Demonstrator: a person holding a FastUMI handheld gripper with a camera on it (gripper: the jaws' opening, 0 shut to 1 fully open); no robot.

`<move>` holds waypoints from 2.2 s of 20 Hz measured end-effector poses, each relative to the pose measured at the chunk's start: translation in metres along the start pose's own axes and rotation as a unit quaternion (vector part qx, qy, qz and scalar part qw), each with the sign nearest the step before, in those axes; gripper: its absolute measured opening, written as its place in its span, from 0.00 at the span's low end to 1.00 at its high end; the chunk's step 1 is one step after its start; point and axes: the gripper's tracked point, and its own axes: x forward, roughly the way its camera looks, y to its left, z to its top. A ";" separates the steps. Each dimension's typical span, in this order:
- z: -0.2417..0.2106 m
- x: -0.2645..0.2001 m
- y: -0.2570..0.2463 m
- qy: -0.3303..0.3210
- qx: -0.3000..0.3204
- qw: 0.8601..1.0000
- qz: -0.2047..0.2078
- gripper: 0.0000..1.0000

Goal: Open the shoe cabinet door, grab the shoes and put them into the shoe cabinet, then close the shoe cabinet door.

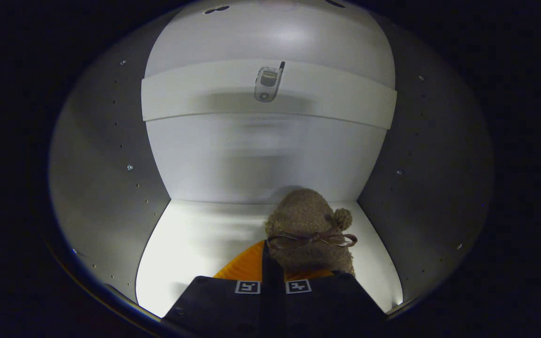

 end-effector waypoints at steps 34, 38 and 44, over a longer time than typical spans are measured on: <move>0.011 -0.179 -0.008 -0.087 0.030 0.996 -0.016 0.96; 0.011 -0.244 -0.010 -0.138 0.034 0.990 -0.002 0.97; 0.010 -0.358 -0.034 -0.209 0.052 0.976 0.021 0.98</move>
